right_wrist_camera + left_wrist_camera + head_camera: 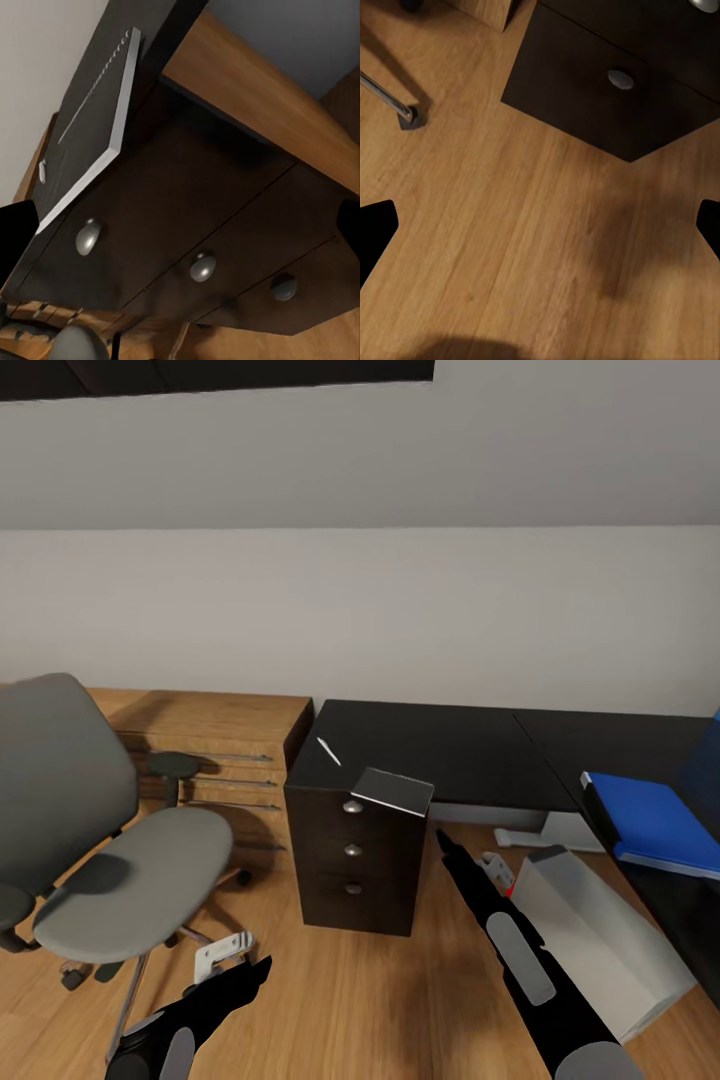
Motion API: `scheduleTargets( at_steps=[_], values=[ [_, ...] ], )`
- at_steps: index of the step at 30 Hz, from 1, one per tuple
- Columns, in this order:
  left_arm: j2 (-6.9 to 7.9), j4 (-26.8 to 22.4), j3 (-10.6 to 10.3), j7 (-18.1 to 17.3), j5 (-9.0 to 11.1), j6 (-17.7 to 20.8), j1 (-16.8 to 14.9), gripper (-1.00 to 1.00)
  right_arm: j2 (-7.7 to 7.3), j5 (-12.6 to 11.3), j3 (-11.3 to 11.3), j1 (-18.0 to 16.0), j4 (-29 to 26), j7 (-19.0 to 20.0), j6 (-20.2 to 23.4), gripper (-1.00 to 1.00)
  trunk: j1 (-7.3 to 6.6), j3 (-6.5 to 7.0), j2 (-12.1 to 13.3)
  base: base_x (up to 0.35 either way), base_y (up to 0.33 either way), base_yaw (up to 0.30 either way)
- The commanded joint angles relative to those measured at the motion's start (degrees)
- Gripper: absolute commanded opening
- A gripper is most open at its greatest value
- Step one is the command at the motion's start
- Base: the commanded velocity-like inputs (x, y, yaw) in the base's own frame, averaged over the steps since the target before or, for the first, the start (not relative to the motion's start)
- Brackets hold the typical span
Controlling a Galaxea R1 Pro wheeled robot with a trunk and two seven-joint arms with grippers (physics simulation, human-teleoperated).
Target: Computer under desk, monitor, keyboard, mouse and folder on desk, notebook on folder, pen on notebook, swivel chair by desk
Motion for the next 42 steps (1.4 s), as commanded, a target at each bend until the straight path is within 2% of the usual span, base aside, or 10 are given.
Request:
scheduleTargets(
  at_steps=[1, 9, 12, 13, 17, 23, 31, 42],
  values=[
    [-0.04, -0.1, 0.0, 0.5, 0.6, 0.3, 0.0, 1.00, -0.05, -0.5, 0.1, 0.0, -0.1, -0.1, 0.1, 1.00, 0.22, -0.24, -0.4, 0.000, 0.000, 0.000],
    [-0.05, -0.1, 0.0, 0.4, 0.4, 0.3, 0.0, 1.00, 0.13, -0.6, 0.2, 0.0, 0.0, 0.0, 0.1, 1.00, 0.44, -0.42, -0.8, 0.000, 0.000, 0.000],
    [0.00, 0.0, 0.1, 0.4, 0.4, 0.2, 0.0, 1.00, 0.99, -0.6, 0.2, -0.1, -0.1, 0.1, 0.2, 1.00, 0.44, -0.42, -0.8, 0.000, 0.000, 0.000],
    [0.02, 0.1, 0.1, 0.4, 0.5, 0.1, 0.0, 1.00, 1.72, -0.6, 0.1, -0.1, -0.1, 0.2, 0.2, 1.00, 0.44, -0.42, -0.8, 0.000, 0.000, 0.000],
    [0.03, 0.2, 0.0, 0.4, 0.4, -0.1, 0.0, 1.00, 2.11, -0.6, 0.1, 0.0, -0.1, 0.6, 0.3, 1.00, 0.44, -0.42, -0.8, 0.000, 0.000, 0.000],
    [-0.02, 0.3, 0.0, 0.4, 0.2, -0.3, 0.0, 1.00, 2.16, -0.8, 0.0, 0.0, -0.2, 2.8, 0.6, 1.00, 0.44, -0.42, -0.8, 0.083, 0.018, 0.000],
    [-0.05, 0.4, -0.2, 0.3, -0.4, -0.2, 0.0, 1.00, 2.07, -2.8, -0.1, 0.0, -0.2, 3.0, 0.5, 1.00, 0.44, -0.42, -0.8, 0.134, 0.027, 0.000],
    [-0.05, 0.5, -0.2, 0.3, -0.5, -0.2, 0.0, 1.00, 2.11, -2.9, -0.1, 0.0, -0.2, 2.9, 0.6, 1.00, 0.44, -0.42, -0.8, 0.114, 0.001, 0.000]
  ],
)
